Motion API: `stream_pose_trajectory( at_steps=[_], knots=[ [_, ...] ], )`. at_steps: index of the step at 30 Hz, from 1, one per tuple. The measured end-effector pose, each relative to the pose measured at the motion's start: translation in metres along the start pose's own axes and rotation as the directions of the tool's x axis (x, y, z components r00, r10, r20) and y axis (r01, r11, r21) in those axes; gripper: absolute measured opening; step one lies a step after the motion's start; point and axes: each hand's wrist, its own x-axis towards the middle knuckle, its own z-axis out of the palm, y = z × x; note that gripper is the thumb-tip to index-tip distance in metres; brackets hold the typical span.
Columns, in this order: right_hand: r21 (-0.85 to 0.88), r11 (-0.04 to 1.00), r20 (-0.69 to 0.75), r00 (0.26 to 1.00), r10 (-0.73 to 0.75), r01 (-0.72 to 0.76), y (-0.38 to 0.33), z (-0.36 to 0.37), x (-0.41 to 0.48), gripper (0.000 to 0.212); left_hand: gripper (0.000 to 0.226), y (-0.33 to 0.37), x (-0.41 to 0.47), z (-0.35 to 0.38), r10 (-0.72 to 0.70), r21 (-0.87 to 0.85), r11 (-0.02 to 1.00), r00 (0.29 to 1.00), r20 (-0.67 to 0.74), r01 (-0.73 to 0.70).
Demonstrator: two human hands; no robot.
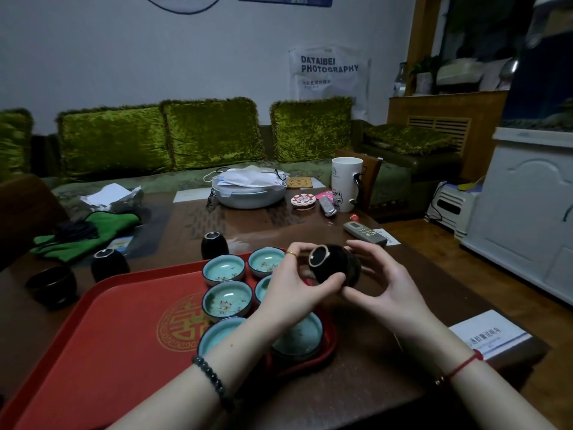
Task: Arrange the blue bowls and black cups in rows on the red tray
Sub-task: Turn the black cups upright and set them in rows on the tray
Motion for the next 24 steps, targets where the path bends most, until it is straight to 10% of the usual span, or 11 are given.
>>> stream_pose_trajectory(
  at_steps=[9,24],
  knots=[
    [0.389,0.915,0.164,0.985,0.046,-0.108,-0.043,0.064,0.025,0.068,0.042,-0.007,-0.029,-0.066,-0.167,-0.431,0.894,0.984,-0.068,0.122],
    [0.348,0.932,0.274,0.962,0.003,-0.102,-0.081,0.181,0.086,0.063,0.039,-0.051,-0.042,-0.194,-0.061,-0.040,0.998,0.968,-0.242,0.053]
  ],
)
